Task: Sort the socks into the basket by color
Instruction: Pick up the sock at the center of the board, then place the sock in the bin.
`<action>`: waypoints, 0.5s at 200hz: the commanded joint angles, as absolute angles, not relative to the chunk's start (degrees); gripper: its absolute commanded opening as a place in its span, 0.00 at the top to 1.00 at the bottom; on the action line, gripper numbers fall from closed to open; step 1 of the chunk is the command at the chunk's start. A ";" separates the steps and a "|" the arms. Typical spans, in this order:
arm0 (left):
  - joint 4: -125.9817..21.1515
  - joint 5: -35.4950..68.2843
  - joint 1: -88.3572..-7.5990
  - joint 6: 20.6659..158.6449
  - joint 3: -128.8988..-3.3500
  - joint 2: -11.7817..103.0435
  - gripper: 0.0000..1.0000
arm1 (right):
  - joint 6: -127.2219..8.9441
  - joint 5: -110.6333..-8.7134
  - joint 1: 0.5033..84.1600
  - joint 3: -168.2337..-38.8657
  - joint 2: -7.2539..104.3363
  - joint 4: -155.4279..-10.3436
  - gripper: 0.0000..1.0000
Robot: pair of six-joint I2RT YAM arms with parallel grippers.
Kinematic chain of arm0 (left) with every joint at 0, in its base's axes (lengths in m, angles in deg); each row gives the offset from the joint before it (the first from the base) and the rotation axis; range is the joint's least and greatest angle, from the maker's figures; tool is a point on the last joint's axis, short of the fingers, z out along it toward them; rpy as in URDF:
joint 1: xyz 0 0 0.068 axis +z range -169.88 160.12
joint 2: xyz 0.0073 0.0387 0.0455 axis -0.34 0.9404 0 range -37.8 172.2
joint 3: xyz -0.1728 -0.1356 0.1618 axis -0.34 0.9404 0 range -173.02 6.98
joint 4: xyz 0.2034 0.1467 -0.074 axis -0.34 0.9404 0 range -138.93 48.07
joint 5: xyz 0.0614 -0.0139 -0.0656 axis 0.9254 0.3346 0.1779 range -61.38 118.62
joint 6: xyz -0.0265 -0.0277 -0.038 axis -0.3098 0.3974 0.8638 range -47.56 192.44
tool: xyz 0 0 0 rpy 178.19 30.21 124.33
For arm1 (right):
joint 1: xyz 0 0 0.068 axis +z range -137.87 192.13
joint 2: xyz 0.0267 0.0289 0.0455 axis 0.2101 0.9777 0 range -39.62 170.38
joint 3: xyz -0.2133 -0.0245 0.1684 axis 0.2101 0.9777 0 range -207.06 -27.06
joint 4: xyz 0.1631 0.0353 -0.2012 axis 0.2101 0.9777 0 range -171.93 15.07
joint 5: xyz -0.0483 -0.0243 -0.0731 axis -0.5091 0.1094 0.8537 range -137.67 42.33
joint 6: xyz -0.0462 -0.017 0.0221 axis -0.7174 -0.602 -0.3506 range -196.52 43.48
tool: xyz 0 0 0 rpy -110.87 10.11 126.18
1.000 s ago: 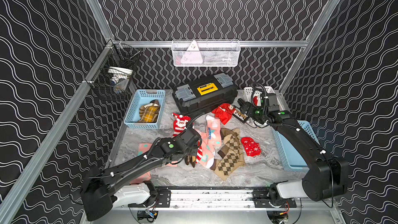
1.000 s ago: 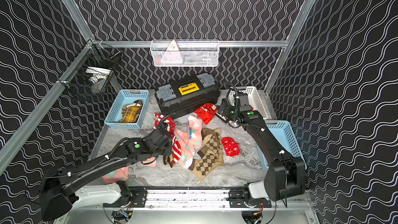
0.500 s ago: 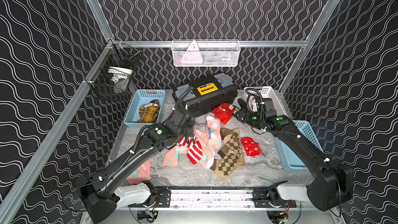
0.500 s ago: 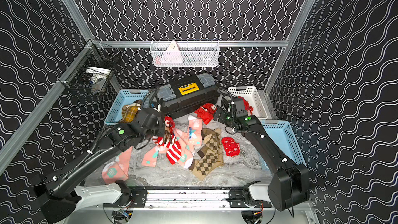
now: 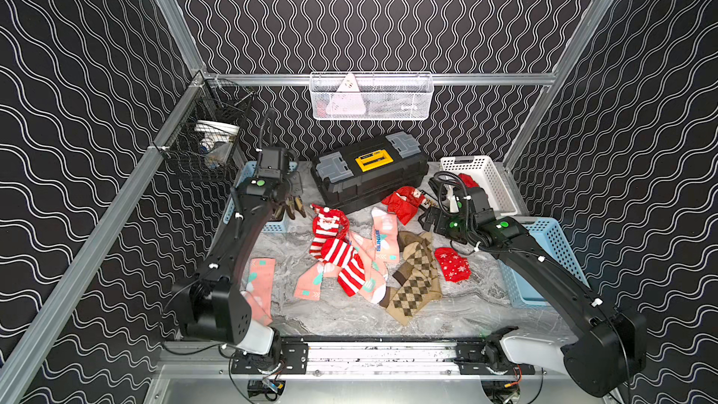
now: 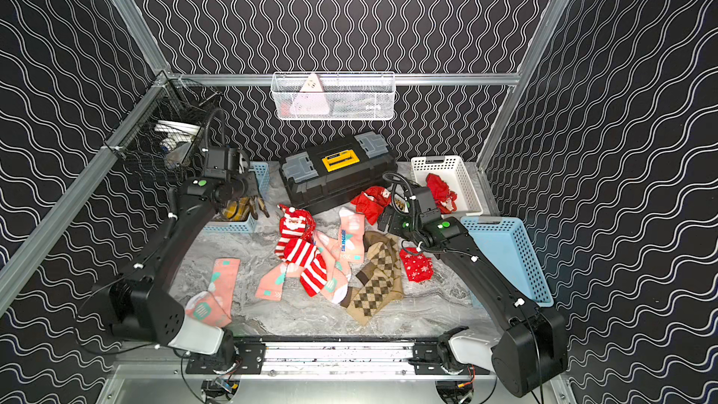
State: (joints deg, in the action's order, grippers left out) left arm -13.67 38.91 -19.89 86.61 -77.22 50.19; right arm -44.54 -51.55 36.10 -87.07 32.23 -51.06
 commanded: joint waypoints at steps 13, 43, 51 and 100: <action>-19.08 40.56 -15.00 80.67 -81.57 55.50 1.00 | -43.66 -50.82 37.42 -86.57 32.19 -50.45 0.00; -24.39 43.32 -12.57 79.00 -82.94 58.69 1.00 | -43.59 -50.54 37.84 -86.39 33.23 -50.59 0.00; -24.82 43.48 -12.09 78.65 -83.75 60.41 1.00 | -43.48 -50.49 37.88 -86.32 33.47 -50.73 0.00; -33.30 46.58 -11.49 74.41 -83.83 68.74 1.00 | -43.75 -50.14 37.88 -87.09 35.31 -50.25 0.00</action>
